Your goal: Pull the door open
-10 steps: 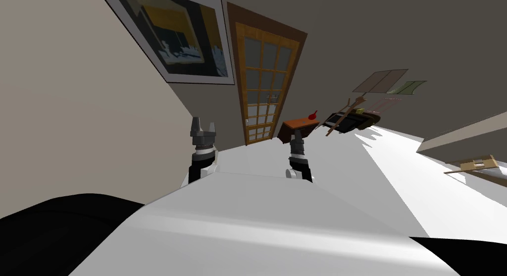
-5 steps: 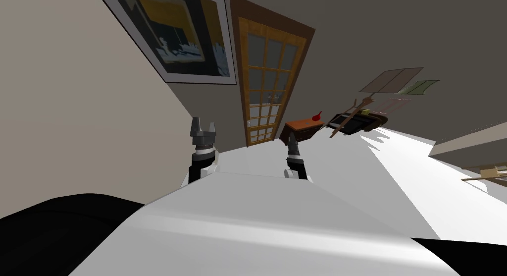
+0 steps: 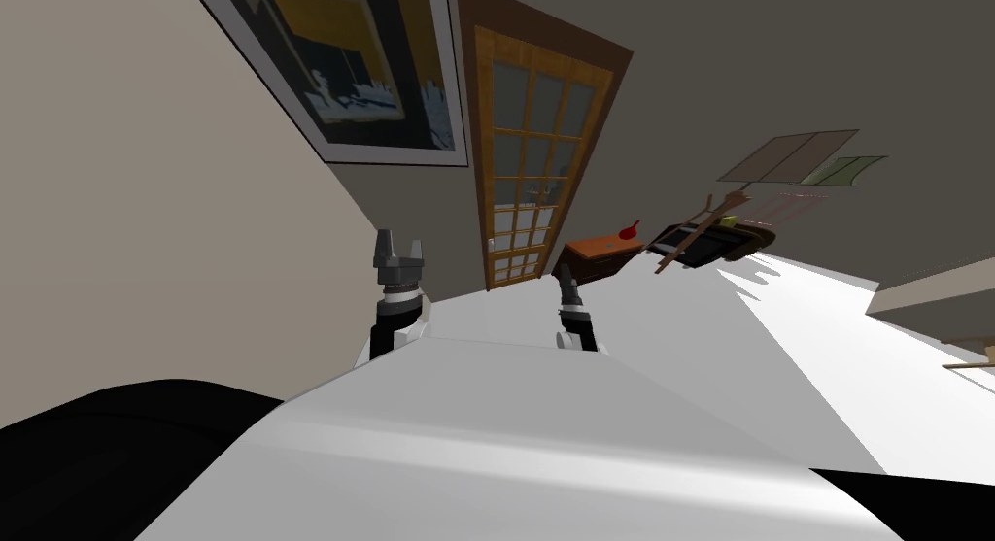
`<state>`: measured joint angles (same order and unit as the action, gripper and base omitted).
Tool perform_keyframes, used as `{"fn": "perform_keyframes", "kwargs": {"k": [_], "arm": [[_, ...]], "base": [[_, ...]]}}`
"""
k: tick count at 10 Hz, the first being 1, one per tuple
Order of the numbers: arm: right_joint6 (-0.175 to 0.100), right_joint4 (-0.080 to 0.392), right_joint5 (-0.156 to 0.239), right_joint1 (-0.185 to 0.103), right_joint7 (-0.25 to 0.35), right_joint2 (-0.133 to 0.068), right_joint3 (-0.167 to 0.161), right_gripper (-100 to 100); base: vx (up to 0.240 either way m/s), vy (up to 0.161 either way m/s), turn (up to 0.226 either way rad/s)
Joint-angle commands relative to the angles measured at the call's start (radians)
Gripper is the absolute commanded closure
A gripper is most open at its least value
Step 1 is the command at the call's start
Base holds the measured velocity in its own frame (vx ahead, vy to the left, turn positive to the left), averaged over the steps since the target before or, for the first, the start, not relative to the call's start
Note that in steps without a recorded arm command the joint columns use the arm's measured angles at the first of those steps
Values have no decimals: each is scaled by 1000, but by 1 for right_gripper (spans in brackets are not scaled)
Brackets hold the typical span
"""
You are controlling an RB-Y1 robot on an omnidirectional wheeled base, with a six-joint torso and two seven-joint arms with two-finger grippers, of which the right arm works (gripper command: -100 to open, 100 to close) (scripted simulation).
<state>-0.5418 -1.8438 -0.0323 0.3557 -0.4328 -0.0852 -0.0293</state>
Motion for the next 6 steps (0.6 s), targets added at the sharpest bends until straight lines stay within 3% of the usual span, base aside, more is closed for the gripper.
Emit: {"fn": "perform_keyframes", "kwargs": {"k": [1, 6], "arm": [[-18, 44, -10, -12, -32, -3, -3, -100], [-54, 151, -30, -47, -102, -18, -2, -100]], "base": [[114, 59, 27], [78, 56, 22]]}}
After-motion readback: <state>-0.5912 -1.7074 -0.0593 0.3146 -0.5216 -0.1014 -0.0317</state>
